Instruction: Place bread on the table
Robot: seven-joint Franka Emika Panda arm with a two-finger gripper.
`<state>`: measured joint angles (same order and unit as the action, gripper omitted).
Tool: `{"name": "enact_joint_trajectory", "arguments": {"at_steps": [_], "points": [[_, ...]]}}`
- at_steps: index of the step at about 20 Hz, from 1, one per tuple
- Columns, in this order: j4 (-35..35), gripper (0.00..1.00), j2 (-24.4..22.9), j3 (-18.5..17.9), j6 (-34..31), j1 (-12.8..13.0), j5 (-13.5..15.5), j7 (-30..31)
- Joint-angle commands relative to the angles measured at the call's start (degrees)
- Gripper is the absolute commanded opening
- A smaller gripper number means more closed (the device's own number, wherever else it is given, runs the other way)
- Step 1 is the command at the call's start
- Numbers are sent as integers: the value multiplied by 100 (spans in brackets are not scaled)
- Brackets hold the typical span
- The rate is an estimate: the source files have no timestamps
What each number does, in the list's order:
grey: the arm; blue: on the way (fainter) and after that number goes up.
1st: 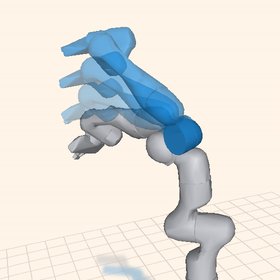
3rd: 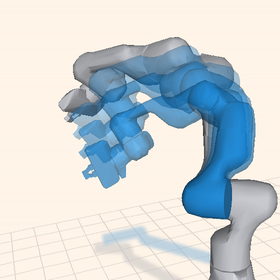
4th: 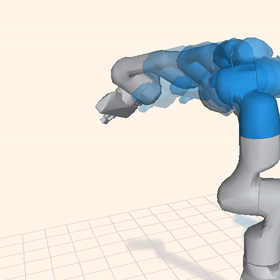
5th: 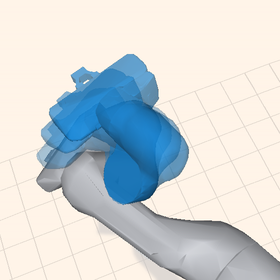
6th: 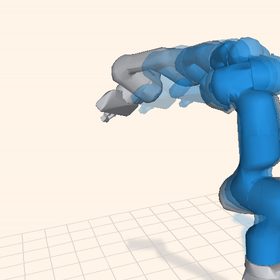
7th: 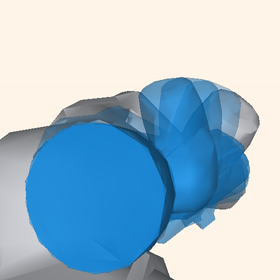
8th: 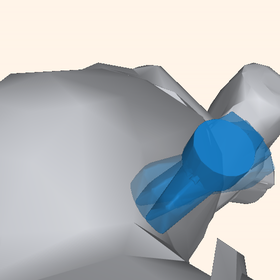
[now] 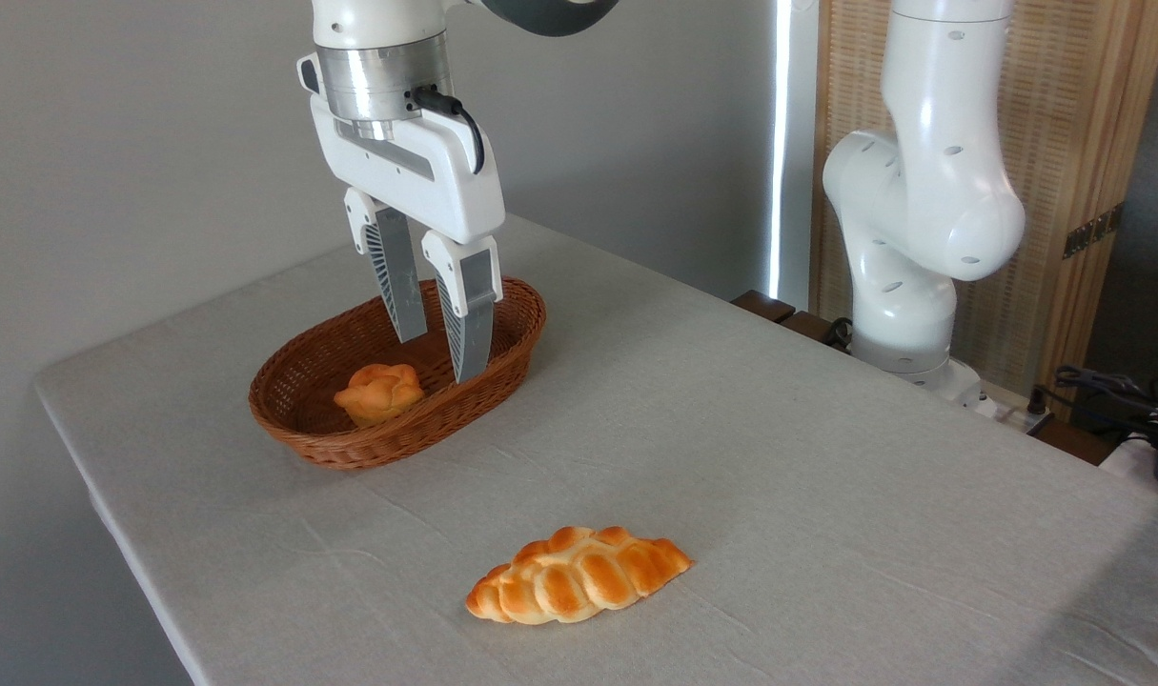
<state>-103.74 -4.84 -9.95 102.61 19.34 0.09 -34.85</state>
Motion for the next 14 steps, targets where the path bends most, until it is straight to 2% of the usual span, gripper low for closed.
{"name": "enact_joint_trajectory", "arguments": {"at_steps": [1,14], "points": [[82,100,27,-7,-65,17,53,5],[73,100,123,37,13,79,62,5]]}}
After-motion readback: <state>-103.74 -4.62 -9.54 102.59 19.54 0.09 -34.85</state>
